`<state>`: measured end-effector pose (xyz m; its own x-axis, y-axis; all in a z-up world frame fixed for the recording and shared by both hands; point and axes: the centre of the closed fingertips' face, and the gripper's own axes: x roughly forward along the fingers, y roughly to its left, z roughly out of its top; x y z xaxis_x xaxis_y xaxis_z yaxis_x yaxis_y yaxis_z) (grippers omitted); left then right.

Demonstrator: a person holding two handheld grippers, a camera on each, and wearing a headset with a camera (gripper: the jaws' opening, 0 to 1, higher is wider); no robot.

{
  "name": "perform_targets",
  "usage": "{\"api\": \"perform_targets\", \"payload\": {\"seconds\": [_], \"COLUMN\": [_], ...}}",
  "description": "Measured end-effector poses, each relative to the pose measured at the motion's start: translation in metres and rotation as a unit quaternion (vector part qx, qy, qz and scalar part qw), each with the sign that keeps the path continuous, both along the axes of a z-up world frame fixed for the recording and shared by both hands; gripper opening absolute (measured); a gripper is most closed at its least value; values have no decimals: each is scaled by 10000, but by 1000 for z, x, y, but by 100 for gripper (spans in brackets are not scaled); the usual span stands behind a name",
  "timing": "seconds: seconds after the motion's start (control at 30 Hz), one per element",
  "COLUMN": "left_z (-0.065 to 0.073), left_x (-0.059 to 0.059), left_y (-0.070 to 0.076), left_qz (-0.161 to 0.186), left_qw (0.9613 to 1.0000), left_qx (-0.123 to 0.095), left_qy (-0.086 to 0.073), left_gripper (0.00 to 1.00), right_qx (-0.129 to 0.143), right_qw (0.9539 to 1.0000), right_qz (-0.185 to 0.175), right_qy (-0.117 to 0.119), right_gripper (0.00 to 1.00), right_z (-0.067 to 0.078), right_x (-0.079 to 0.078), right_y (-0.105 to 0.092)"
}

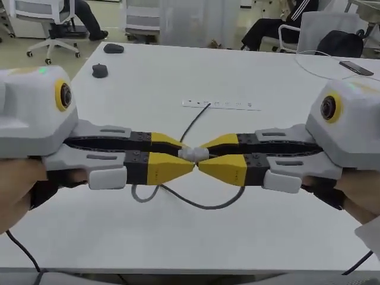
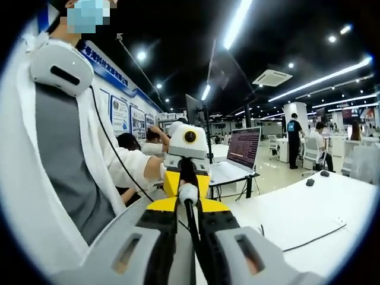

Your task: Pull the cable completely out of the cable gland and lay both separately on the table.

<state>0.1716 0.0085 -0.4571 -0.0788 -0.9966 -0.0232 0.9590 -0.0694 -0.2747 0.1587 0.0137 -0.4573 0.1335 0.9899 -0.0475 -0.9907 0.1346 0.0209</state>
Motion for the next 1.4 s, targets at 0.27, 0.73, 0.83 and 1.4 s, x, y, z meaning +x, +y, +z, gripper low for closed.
{"api": "perform_targets", "payload": {"seconds": [0.27, 0.73, 0.83, 1.4], "left_z": [-6, -3, -2, -19], "left_x": [2, 13, 12, 17], "left_y": [1, 3, 3, -19], "left_qz": [-112, 234, 249, 552], "left_qw": [9971, 9997, 9992, 9958], "left_qx": [-66, -77, -103, -501], "left_qy": [755, -48, -278, -528], "left_gripper": [15, 15, 15, 17], "right_qx": [-307, -245, -280, 11], "right_qw": [9946, 9996, 9991, 9997], "right_qz": [119, -107, -161, -245], "right_qy": [-981, -99, -267, 48], "right_gripper": [10, 10, 2, 2], "right_z": [-4, -9, -10, -26], "right_x": [-2, 12, 13, 16], "right_y": [2, -6, -10, -16]}}
